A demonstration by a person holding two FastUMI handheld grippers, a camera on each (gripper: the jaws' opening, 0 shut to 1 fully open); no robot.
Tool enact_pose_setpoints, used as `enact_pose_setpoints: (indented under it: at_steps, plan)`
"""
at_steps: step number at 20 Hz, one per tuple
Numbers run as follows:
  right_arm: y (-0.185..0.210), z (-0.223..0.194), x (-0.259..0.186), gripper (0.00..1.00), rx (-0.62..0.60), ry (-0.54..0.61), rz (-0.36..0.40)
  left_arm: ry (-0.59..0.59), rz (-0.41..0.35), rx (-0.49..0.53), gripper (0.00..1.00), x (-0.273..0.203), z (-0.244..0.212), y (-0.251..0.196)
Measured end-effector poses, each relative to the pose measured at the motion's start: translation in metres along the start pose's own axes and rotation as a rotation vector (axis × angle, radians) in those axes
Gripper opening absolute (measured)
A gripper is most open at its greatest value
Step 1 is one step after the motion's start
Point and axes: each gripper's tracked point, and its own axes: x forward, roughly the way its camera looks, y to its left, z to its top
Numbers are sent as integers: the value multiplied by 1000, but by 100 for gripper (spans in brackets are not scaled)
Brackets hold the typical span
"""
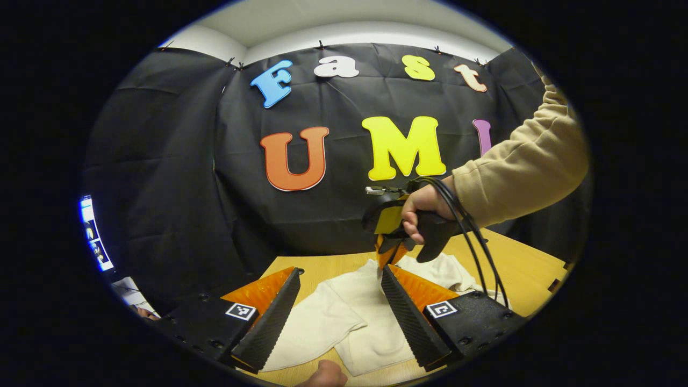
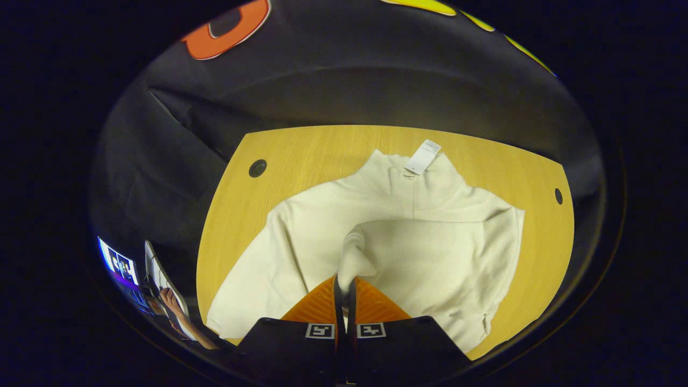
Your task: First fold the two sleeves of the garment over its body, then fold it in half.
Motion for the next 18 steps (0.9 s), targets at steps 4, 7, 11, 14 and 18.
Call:
enact_pose_setpoints:
  at_steps: [4, 7, 11, 14, 18]
  plan:
    - [35, -12, 37, 0, -70, 38, 15, 21, 26, -19, 99, -2, -11, 11]
    - [48, -19, 57, 0, -114, 62, 2, 29, 59, -17, 99, -6, -18, 24]
    - [55, -19, 65, 2, -172, 37, -11, 50, 89, -24, 99, -10, -30, 34]
    - [69, -15, 63, 10, -150, 19, 39, 73, 114, -44, 99, -13, -37, 39]
    - [82, -7, 47, 46, -151, -20, 99, 81, 141, -55, 99, -16, -42, 45]
